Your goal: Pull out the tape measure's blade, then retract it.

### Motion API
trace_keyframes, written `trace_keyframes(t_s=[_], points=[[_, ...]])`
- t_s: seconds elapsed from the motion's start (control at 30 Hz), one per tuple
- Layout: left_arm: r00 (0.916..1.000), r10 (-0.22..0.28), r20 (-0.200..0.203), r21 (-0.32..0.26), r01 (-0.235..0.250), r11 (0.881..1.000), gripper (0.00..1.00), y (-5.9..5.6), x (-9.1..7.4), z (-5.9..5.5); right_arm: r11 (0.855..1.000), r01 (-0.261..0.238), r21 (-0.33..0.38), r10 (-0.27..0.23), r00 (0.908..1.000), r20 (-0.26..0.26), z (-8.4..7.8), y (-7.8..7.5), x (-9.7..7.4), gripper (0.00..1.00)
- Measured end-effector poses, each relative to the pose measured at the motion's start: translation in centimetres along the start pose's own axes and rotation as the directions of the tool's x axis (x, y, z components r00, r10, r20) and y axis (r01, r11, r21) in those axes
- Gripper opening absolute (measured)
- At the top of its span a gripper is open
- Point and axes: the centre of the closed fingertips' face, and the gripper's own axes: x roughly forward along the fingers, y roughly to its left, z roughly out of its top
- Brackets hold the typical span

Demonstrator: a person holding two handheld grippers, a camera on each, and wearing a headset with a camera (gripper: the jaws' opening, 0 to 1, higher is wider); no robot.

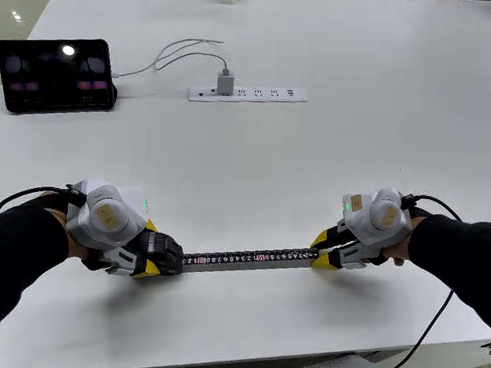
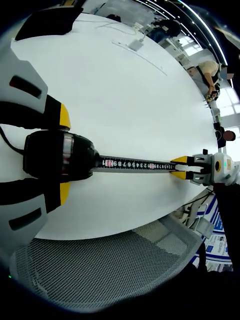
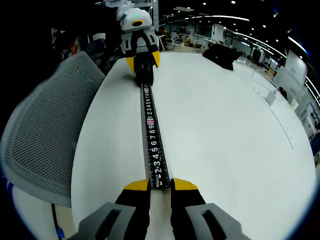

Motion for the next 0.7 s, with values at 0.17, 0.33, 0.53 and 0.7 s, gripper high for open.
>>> trace_keyframes(t_s=[0.17, 0.33, 0.53, 0.7], points=[[0.9999, 0.011, -0.008, -0.024, -0.012, 1.000, 0.32, 0.08, 0.11, 0.01, 1.000, 0.001, -0.005, -0.001, 0.9998, -0.019, 0.03, -0.06, 0.06, 0.12], [0.9998, 0.012, -0.014, -0.029, -0.013, 1.000, 0.32, 0.07, 0.09, -0.04, 1.000, 0.003, -0.007, -0.003, 0.9994, -0.034, 0.05, -0.04, 0.11, 0.12], [0.9994, 0.019, -0.030, -0.036, -0.021, 0.999, 0.33, 0.18, 0.11, -0.06, 1.000, 0.010, -0.020, -0.011, 0.9990, -0.044, 0.02, -0.02, 0.09, 0.12], [0.9993, 0.019, -0.033, -0.036, -0.021, 0.999, 0.33, 0.15, 0.06, -0.07, 1.000, 0.013, -0.014, -0.014, 0.9985, -0.053, 0.02, -0.05, 0.09, 0.13]])
